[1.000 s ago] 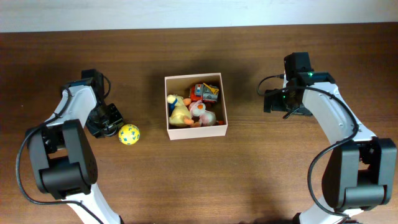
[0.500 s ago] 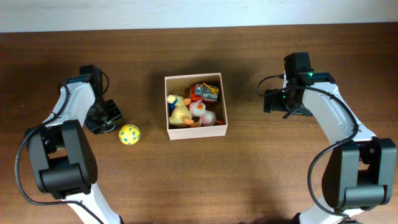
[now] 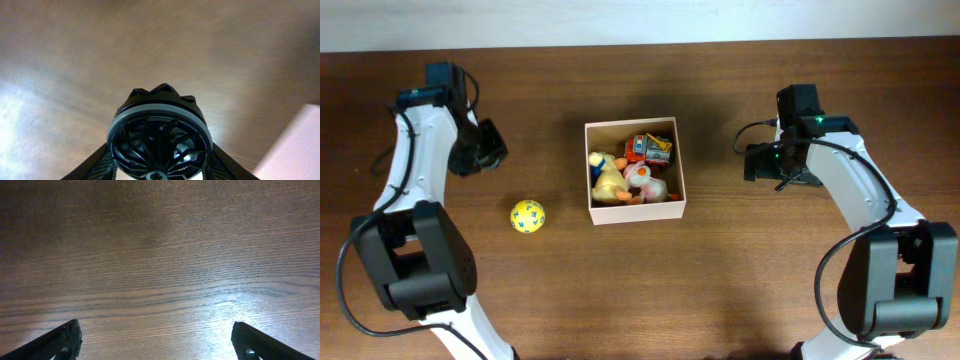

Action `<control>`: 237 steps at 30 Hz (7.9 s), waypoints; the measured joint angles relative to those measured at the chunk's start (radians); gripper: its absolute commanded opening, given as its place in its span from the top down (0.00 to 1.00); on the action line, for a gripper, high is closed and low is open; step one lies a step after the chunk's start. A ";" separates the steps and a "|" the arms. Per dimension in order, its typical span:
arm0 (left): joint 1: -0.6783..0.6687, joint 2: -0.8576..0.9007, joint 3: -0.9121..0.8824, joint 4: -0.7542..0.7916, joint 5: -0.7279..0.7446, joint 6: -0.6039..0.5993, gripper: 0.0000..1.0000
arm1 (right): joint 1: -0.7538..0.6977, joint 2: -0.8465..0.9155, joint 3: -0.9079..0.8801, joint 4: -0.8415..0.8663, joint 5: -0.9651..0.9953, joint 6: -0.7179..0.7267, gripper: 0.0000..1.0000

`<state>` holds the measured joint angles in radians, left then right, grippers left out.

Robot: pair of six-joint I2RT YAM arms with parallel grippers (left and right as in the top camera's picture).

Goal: Pack container
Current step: 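Carry the tin right over the box with the left gripper, then lower the tin into the box beside the white duck and release, then raise the left gripper and move it toward the yellow ball, then lower the left gripper onto the yellow lettered ball and close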

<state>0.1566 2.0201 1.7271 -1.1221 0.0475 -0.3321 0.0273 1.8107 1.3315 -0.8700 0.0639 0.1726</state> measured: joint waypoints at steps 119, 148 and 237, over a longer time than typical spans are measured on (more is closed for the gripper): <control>-0.673 0.031 0.030 -0.019 0.067 0.126 0.74 | 0.000 0.000 0.000 0.000 0.000 0.000 0.01; -0.676 0.033 0.029 -0.018 0.023 0.115 0.30 | 0.000 0.000 0.000 0.000 0.000 0.000 0.01; -0.254 -0.627 -0.684 -0.129 -0.120 -0.115 0.23 | 0.000 0.000 0.000 0.000 0.000 0.000 0.01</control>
<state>-0.0971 1.3930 1.0428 -1.2514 -0.0723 -0.4469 0.0273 1.8107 1.3315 -0.8700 0.0639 0.1722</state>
